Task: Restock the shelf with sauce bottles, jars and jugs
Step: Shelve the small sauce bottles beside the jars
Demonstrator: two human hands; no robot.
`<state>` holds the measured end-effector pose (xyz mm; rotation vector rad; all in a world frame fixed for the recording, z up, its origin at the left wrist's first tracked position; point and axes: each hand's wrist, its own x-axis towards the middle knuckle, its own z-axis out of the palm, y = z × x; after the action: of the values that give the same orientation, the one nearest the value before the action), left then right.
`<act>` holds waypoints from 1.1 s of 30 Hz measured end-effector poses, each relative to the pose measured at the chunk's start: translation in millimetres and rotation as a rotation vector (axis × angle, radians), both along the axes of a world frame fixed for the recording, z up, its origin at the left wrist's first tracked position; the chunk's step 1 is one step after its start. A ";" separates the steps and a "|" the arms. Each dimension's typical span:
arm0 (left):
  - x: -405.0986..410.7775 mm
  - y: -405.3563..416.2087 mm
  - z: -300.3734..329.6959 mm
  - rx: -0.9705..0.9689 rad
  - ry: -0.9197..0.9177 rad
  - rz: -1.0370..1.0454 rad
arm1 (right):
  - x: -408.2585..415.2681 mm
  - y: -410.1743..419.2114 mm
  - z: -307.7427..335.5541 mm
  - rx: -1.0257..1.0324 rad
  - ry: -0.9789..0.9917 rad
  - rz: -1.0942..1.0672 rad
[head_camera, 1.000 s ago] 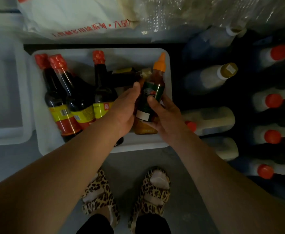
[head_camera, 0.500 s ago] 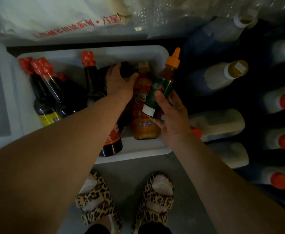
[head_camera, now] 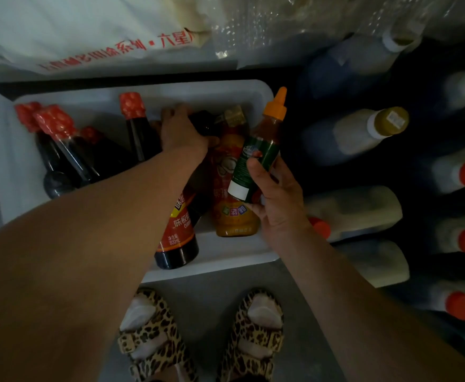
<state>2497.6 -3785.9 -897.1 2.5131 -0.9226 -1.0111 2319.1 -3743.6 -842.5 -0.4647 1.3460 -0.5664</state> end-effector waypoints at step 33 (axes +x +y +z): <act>8.5 84.2 488.9 -0.297 0.971 0.366 | 0.7 6.2 434.5 -0.022 -0.193 0.126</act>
<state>2506.1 -3701.7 -408.2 1.5330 -0.2656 -1.5635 2319.8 -3737.4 -408.0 -0.4962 1.1192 -0.5084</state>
